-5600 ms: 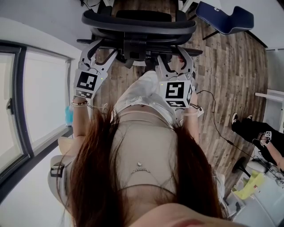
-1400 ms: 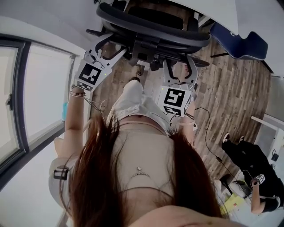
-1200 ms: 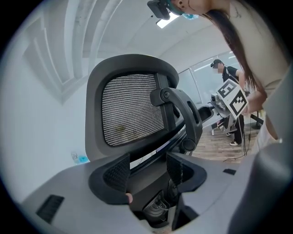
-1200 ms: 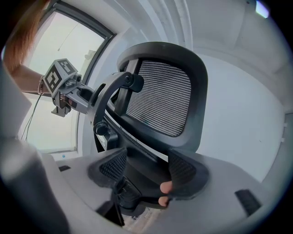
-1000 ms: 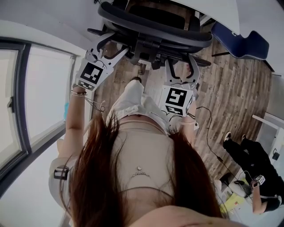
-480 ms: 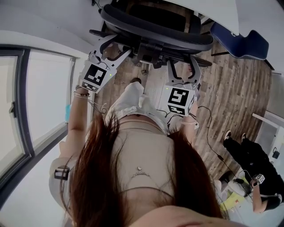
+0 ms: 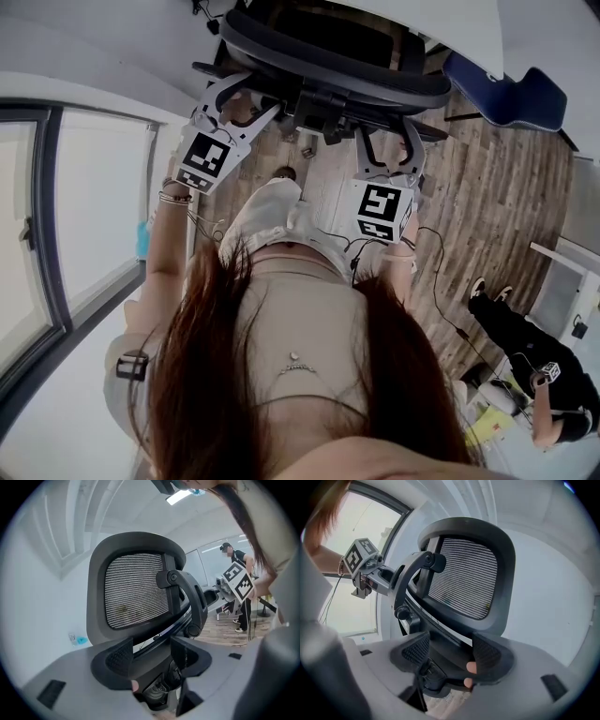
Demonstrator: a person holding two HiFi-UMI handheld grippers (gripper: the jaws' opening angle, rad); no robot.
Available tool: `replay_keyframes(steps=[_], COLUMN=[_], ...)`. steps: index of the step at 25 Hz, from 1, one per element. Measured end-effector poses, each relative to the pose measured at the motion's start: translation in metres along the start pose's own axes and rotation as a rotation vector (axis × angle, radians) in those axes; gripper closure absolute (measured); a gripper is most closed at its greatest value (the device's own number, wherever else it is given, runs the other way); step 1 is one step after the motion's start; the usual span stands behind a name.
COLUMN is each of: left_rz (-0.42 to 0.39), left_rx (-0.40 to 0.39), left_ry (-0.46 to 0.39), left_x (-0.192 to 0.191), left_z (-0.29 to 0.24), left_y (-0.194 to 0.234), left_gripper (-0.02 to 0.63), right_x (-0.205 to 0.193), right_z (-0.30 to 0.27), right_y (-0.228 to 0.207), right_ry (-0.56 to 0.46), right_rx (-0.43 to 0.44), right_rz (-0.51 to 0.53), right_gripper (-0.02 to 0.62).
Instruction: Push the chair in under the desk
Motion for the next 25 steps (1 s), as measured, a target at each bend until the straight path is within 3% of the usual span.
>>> replay_keyframes(steps=[15, 25], left_rz=[0.046, 0.023], left_rx=[-0.016, -0.040], left_ry=[-0.036, -0.017], left_x=[0.000, 0.006], left_z=[-0.018, -0.043], left_y=[0.018, 0.042], left_gripper=[0.368, 0.368], right_x=[0.005, 0.014], right_z=[-0.021, -0.046], right_y=[-0.010, -0.024], right_ry=[-0.021, -0.019], right_rx=[0.011, 0.000], right_rz=[0.011, 0.004], right_gripper=[0.311, 0.310])
Point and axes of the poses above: the fingertips, and each gripper's own axes: z backward along the fingers, y to its left, x out of its top, the point moved 9 cm from there along z, backward along the fingers, and after that the axes turned 2 degrees about -z, right-handed, at the moved point
